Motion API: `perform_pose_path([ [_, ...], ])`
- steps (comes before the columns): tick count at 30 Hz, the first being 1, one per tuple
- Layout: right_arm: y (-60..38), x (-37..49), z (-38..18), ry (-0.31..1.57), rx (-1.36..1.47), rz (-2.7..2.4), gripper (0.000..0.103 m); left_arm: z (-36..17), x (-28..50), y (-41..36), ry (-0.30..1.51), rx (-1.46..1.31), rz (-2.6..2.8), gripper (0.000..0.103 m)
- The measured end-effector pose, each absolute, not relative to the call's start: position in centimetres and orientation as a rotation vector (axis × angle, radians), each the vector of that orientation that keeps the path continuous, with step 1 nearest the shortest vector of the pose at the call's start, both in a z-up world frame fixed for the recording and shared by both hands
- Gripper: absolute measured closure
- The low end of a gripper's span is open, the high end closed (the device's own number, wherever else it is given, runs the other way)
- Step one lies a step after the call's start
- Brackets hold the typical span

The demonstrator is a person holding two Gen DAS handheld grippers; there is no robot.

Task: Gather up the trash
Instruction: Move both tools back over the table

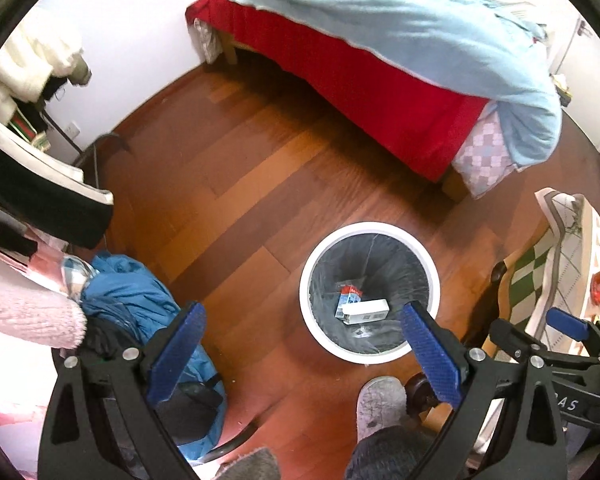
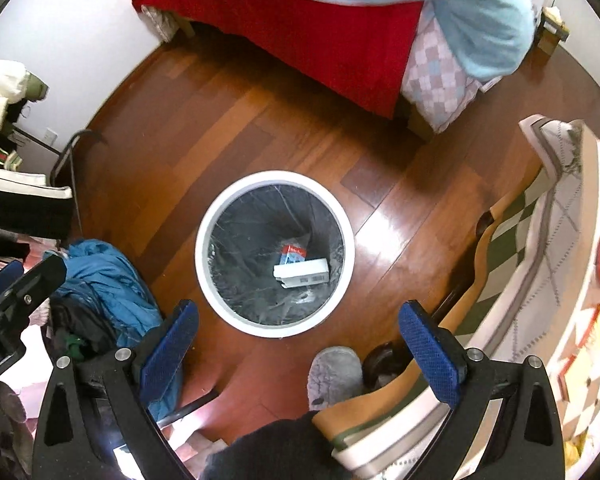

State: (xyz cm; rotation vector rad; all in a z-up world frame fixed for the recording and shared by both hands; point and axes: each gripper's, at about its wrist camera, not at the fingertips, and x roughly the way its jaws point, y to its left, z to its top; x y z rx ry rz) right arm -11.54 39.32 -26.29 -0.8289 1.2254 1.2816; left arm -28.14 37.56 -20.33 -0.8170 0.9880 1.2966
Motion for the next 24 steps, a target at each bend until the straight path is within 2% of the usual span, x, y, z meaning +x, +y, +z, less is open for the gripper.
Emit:
perform_pose_path([
  [10, 32.5, -10.6, -16.8, 1.142, -0.657, 1.332, 0.002, -12.8, -27.2, 31.9, 0.91, -0.684, 1.305, 0.003],
  [16, 26.2, -7.7, -11.4, 1.13, -0.458, 1.337, 0.002, -9.1, -24.3, 27.3, 0.864, -0.578, 1.285, 0.003],
  [24, 13.3, -0.2, -9.1, 1.146, -0.243, 1.183, 0.002, -10.5, -14.9, 21.0, 0.914, -0.506, 1.099, 0.003],
])
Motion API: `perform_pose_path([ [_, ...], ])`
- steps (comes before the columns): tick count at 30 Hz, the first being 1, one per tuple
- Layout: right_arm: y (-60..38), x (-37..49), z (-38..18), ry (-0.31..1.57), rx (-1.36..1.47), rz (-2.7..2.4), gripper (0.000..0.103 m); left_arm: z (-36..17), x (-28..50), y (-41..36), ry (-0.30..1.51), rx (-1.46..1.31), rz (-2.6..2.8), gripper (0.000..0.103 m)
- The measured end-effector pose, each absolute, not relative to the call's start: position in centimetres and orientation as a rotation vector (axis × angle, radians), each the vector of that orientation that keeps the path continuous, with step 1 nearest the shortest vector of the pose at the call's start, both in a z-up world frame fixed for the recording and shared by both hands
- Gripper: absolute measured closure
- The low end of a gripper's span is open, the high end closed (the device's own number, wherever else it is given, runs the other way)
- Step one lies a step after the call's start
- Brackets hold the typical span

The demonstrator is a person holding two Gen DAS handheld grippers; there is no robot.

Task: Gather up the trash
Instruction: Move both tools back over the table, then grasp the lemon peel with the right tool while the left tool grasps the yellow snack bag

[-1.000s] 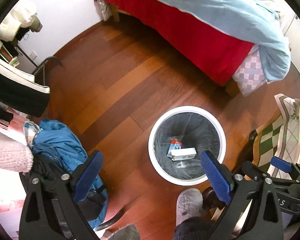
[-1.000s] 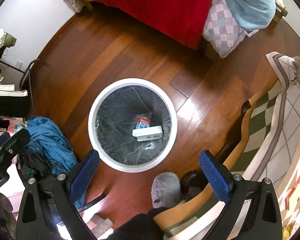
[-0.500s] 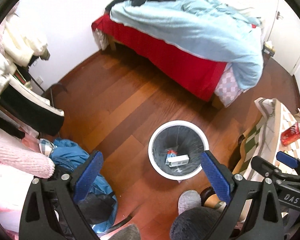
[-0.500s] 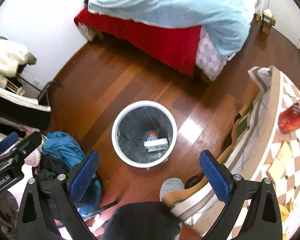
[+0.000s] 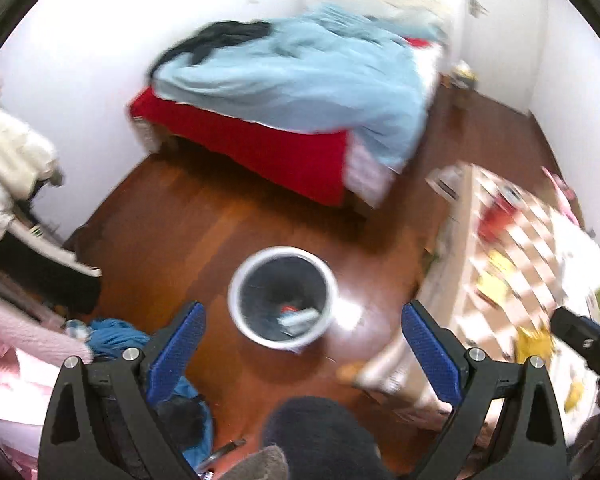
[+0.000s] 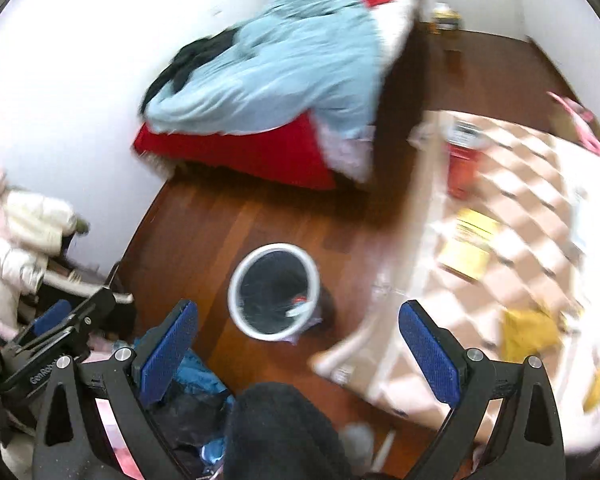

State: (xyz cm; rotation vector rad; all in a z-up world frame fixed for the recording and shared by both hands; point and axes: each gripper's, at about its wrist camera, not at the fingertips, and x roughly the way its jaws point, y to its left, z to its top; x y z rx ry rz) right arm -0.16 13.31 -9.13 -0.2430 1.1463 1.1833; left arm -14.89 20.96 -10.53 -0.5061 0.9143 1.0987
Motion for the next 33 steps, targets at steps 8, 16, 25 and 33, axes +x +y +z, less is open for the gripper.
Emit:
perform_pose_path([
  [8, -1.0, 11.7, -13.0, 1.175, -0.176, 0.831, 0.002, -18.4, -0.5, 13.8, 1.063, -0.505, 0.786, 0.003],
  [16, -12.4, 21.6, -22.3, 1.317, -0.091, 0.543, 0.003, -24.5, 10.9, 5.9, 1.186, -0.22, 0.479, 0.004],
  [25, -16.8, 24.2, -28.0, 1.404, -0.12, 0.478, 0.009, -28.8, 16.9, 1.9, 1.322, 0.19, 0.231, 0.004],
  [33, -15.4, 24.0, -30.1, 1.408, -0.149, 0.505, 0.032, -30.2, 17.9, 2.7, 1.363, 0.127, 0.232, 0.046],
])
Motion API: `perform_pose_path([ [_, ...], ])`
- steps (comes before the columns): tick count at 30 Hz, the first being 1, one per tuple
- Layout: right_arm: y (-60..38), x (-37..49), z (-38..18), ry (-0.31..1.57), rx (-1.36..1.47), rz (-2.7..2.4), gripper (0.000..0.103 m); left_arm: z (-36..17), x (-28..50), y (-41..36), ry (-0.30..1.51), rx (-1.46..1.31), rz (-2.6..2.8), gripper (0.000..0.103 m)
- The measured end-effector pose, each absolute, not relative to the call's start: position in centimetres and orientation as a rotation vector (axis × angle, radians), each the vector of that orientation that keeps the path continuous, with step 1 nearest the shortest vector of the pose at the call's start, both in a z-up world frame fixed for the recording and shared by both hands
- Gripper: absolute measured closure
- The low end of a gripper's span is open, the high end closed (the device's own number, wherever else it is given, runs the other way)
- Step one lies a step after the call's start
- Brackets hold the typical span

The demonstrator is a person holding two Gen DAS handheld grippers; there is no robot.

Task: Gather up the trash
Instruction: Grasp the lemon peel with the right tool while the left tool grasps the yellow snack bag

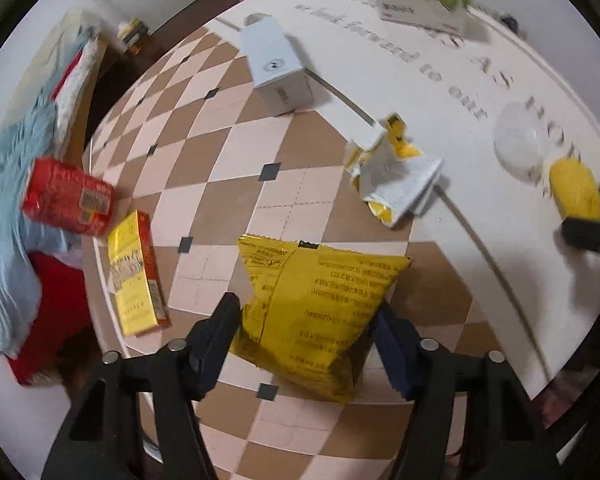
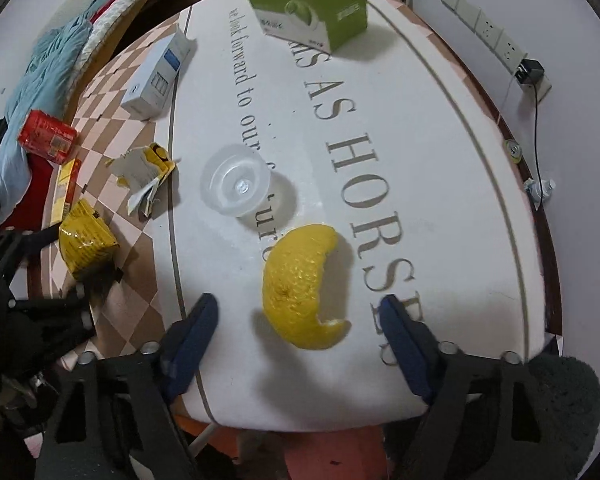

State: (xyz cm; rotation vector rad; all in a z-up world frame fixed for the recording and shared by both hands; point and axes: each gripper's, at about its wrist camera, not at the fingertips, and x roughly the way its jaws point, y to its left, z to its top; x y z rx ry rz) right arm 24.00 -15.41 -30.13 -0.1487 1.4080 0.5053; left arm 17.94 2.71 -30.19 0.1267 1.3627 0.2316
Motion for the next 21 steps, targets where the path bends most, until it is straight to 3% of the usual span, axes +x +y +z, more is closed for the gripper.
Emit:
perform_pose_path([
  [2, -14.8, 24.0, -30.5, 1.388, -0.177, 0.502, 0.041, -30.0, 17.6, 3.6, 1.372, 0.014, 0.269, 0.051],
  [3, -14.5, 23.8, -30.4, 1.365, -0.197, 0.5, 0.056, -29.8, 17.3, 4.1, 1.373, -0.045, 0.294, 0.051],
  [5, -13.9, 23.6, -30.3, 1.337, -0.233, 0.508, 0.072, -29.7, 16.0, 5.3, 1.399, -0.209, 0.363, 0.051],
  [11, -13.7, 22.9, -30.0, 1.414, -0.096, 0.652, 0.075, -29.0, 12.0, 6.4, 1.338, -0.495, 0.458, 0.051],
  [14, -13.4, 22.6, -30.1, 1.424, -0.117, 0.66, 0.072, -29.4, 12.4, 5.8, 1.334, -0.43, 0.482, 0.047],
  [16, -13.3, 22.7, -30.4, 1.42, -0.156, 0.614, 0.05, -29.6, 12.9, 5.4, 1.324, -0.383, 0.5, 0.047],
  [17, -13.2, 22.7, -30.4, 1.412, -0.169, 0.59, 0.034, -29.7, 13.2, 5.2, 1.32, -0.369, 0.507, 0.047],
  [21, -13.2, 22.2, -29.8, 1.36, -0.203, 0.546, 0.032, -30.3, 15.3, 5.2, 1.326, -0.306, 0.532, 0.047],
])
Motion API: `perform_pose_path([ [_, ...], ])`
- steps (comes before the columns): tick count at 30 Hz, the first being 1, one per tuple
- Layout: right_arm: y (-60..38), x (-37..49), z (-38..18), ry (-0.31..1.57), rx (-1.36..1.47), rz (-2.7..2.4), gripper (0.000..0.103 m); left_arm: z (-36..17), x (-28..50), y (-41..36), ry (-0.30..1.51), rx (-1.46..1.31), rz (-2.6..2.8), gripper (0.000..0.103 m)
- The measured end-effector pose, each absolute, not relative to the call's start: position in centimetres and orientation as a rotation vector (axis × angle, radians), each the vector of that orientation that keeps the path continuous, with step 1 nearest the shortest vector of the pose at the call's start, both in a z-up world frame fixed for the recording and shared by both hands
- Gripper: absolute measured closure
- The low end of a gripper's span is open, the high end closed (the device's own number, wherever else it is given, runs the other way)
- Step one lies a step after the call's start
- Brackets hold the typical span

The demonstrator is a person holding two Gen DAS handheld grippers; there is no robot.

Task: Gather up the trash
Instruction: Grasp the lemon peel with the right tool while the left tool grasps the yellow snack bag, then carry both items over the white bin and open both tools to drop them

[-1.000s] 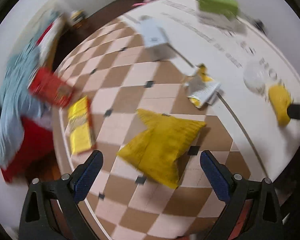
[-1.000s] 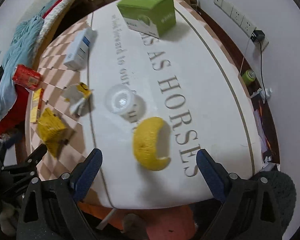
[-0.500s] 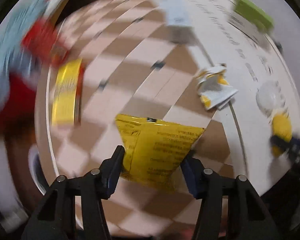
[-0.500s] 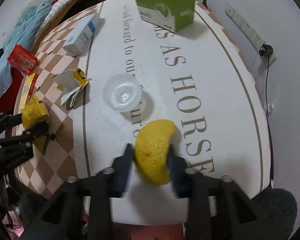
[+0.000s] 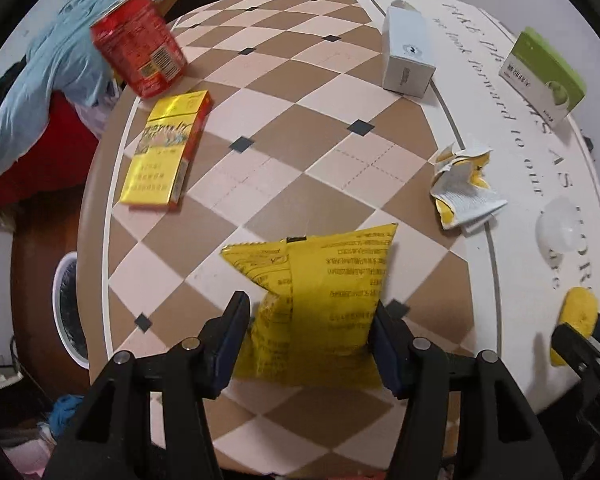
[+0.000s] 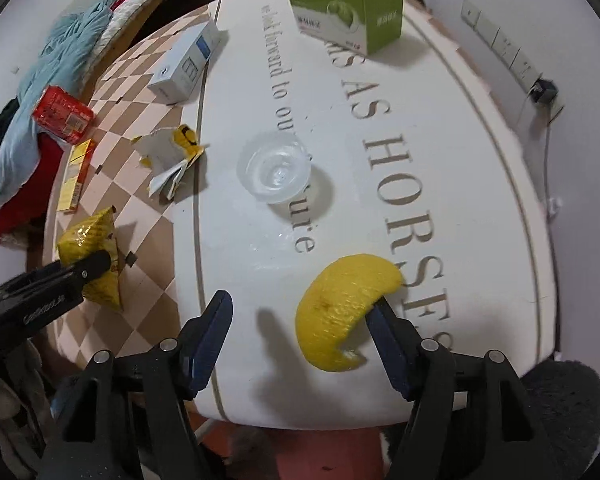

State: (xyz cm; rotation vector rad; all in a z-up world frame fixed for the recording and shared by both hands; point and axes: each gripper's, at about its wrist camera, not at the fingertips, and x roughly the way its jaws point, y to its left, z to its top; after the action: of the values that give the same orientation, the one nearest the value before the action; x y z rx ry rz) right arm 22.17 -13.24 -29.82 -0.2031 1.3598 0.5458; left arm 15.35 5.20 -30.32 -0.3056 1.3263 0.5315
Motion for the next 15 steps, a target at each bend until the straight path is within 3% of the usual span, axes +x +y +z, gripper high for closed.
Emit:
perform_pose_path([
  [4, -13.0, 22.1, -30.0, 1.323, -0.209, 0.51, 0.032, -30.3, 16.0, 5.2, 1.318, -0.283, 0.544, 0.052],
  [5, -13.1, 22.0, -30.0, 1.319, -0.214, 0.502, 0.033, -30.3, 16.0, 5.2, 1.313, -0.285, 0.538, 0.06],
  [9, -13.2, 22.1, -30.6, 1.278, -0.255, 0.448, 0.073, -29.9, 15.4, 4.9, 1.291, -0.256, 0.551, 0.065],
  [12, -13.5, 21.9, -30.7, 1.264, -0.265, 0.462, 0.083, -29.2, 14.4, 4.7, 1.272, -0.262, 0.556, 0.066],
  [15, -13.7, 21.8, -30.5, 1.262, -0.256, 0.473, 0.084, -27.9, 13.8, 4.9, 1.244, -0.26, 0.567, 0.066],
])
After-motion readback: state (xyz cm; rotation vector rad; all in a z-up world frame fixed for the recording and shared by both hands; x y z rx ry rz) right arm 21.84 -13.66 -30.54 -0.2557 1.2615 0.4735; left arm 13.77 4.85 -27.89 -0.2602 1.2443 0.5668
